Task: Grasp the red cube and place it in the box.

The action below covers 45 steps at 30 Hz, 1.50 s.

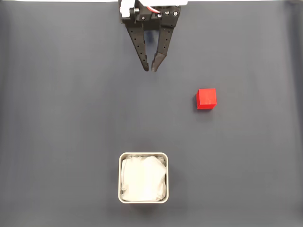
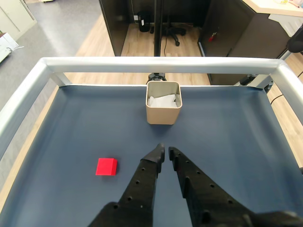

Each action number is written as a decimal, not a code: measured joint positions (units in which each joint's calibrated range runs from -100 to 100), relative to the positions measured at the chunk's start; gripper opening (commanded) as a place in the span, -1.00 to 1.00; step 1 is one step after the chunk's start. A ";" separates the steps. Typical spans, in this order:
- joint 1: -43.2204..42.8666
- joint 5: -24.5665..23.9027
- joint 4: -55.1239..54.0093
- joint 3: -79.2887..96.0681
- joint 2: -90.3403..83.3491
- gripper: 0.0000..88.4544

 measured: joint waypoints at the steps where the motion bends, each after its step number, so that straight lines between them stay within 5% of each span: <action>1: 0.00 0.00 0.56 -0.45 0.43 -1.00; 18: 0.59 0.78 1.67 -2.62 7.03 -1.00; 45: -14.61 1.37 -0.40 -1.63 8.51 -0.95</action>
